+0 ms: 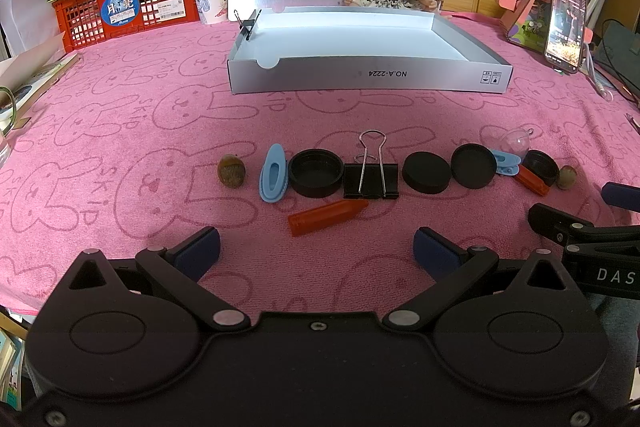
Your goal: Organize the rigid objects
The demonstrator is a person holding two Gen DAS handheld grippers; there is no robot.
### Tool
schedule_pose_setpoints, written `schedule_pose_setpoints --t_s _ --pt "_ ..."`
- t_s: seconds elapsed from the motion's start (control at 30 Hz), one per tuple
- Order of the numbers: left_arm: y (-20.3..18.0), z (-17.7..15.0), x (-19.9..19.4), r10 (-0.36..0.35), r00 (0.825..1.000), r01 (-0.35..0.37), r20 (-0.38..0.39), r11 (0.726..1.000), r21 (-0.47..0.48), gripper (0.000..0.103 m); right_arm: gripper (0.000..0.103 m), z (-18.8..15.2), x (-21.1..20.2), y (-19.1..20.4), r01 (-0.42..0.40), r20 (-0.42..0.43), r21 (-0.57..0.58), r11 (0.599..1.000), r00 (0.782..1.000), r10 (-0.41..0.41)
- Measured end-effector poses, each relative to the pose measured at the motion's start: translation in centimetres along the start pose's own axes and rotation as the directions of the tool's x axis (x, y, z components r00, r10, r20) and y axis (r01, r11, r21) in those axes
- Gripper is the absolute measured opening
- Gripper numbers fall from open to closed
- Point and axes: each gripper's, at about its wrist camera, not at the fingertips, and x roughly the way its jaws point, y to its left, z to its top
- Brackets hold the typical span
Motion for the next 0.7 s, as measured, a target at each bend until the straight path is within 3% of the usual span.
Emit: schedule_pose_setpoints --t_s 0.7 --pt "-0.01 0.01 -0.02 0.000 1.000 0.000 0.001 1.000 0.000 0.103 0.103 -0.16 0.03 -0.03 0.000 0.001 0.000 1.000 1.000 0.000"
